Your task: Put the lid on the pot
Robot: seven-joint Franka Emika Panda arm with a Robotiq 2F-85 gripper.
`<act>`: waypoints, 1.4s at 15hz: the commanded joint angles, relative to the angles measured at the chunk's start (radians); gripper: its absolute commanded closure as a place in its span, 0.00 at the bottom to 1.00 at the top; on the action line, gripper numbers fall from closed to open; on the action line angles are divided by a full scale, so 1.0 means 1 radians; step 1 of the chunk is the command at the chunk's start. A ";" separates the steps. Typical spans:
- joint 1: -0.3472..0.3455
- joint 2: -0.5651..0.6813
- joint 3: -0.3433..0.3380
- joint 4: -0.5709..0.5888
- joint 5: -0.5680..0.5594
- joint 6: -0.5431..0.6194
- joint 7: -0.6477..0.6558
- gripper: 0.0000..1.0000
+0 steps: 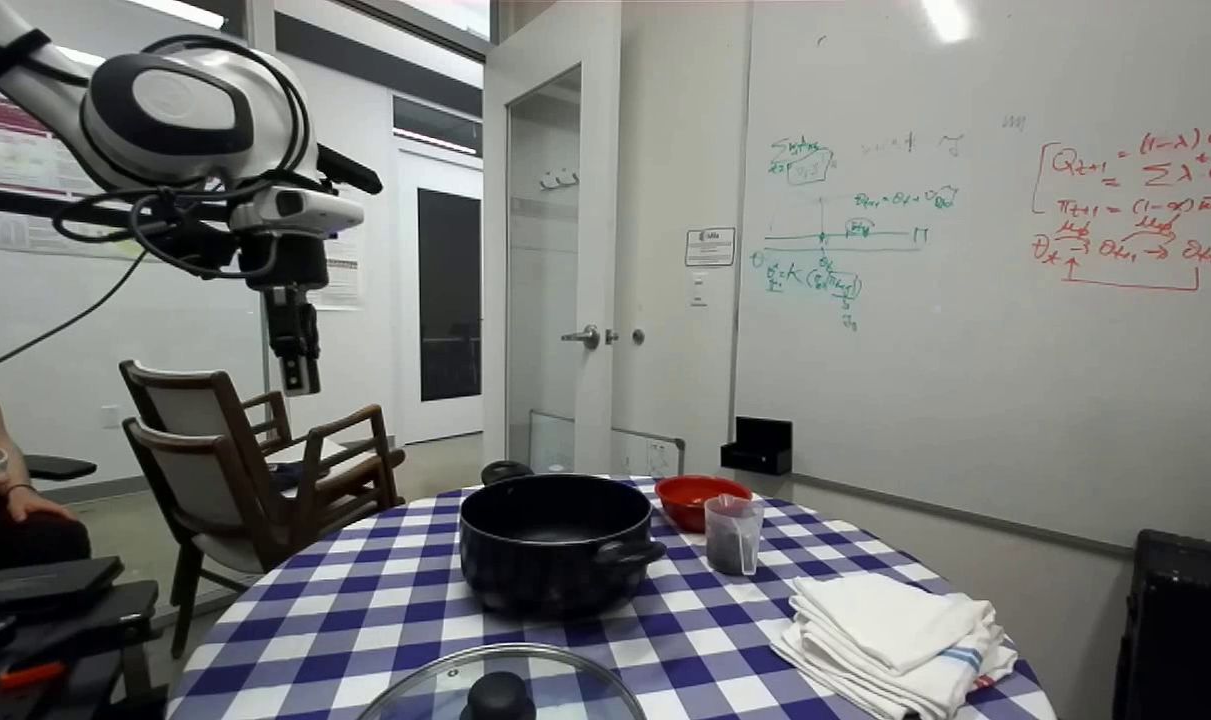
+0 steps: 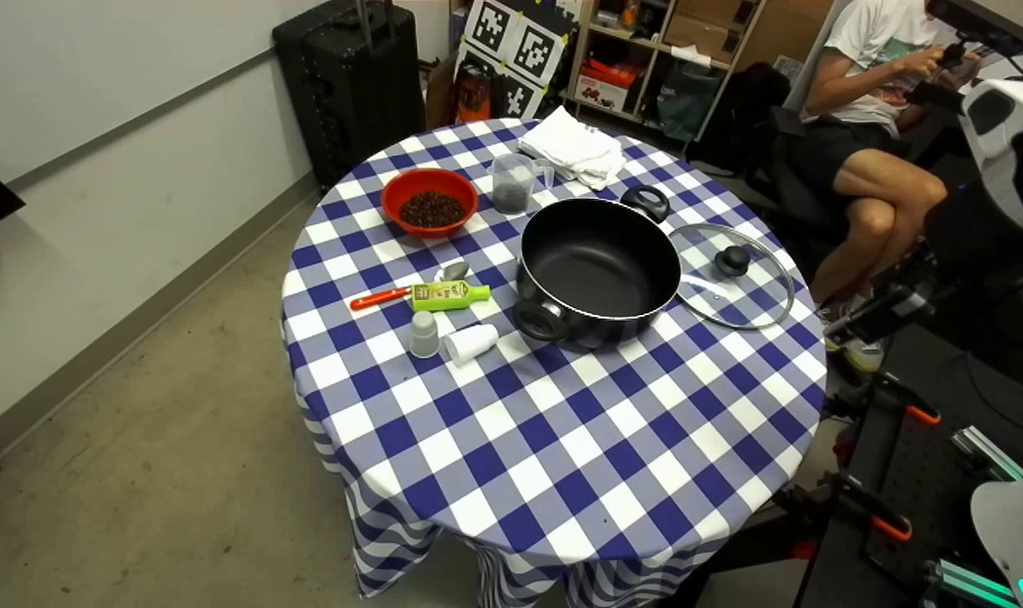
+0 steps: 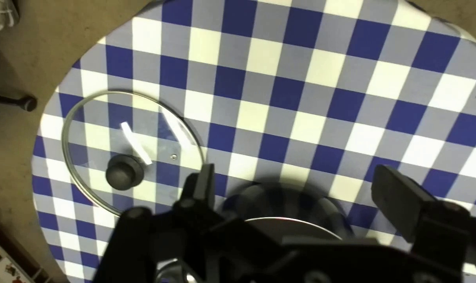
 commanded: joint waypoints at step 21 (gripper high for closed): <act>-0.194 0.759 -0.466 0.374 0.173 0.276 -0.119 0.00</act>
